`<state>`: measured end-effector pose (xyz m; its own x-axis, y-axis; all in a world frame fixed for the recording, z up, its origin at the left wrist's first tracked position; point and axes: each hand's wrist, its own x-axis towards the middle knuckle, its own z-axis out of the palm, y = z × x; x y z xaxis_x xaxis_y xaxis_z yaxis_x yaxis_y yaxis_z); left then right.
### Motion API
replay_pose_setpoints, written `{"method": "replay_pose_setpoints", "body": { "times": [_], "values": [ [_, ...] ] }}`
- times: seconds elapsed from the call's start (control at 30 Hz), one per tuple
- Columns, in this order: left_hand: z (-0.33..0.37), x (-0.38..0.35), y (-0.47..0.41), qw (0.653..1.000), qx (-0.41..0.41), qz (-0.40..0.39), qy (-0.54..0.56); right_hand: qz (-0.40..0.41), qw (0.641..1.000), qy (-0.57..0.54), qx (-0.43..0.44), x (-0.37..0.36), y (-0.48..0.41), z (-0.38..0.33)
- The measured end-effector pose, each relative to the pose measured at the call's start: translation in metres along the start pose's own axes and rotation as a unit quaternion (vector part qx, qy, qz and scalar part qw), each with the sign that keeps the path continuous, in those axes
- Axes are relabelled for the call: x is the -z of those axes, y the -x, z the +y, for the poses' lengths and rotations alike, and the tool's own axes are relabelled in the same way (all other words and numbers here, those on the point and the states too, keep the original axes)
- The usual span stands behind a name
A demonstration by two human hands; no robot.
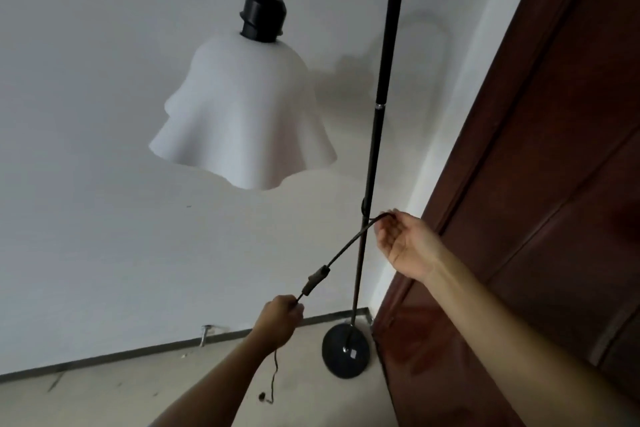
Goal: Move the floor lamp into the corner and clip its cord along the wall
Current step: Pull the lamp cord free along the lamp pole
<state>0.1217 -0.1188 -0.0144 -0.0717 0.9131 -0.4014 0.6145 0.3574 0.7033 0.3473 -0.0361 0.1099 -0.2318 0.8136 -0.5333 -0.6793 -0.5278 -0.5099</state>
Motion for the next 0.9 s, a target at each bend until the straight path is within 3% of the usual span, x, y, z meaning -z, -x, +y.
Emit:
{"method": "replay_pose_setpoints", "body": {
  "times": [0.1, 0.27, 0.4, 0.5, 0.67, 0.77, 0.9],
  "values": [
    [-0.005, 0.02, 0.012, 0.999, -0.005, 0.034, 0.016, 0.018, 0.999, -0.033, 0.027, 0.014, -0.001, -0.011],
    [0.001, 0.057, 0.029, 0.99, -0.066, 0.067, -0.104, 0.014, 0.993, 0.118, -0.029, 0.028, -0.004, 0.015],
    [0.014, 0.085, 0.034, 0.977, -0.108, 0.095, -0.155, -0.057, 0.986, 0.138, -0.069, 0.026, 0.008, 0.051],
    [0.021, 0.101, 0.04, 0.967, -0.12, 0.105, -0.198, -0.103, 0.983, 0.144, -0.038, 0.008, 0.02, 0.068],
    [0.027, 0.112, 0.053, 0.947, -0.173, 0.093, -0.253, -0.031, 0.961, 0.275, 0.018, -0.037, 0.023, 0.097],
    [0.021, 0.121, 0.053, 0.958, -0.181, 0.055, -0.214, -0.022, 0.975, 0.222, 0.024, -0.054, 0.02, 0.095],
    [0.009, 0.143, 0.054, 0.989, -0.141, 0.024, -0.043, 0.036, 0.994, 0.076, 0.07, -0.059, 0.009, 0.066]
  ]
}}
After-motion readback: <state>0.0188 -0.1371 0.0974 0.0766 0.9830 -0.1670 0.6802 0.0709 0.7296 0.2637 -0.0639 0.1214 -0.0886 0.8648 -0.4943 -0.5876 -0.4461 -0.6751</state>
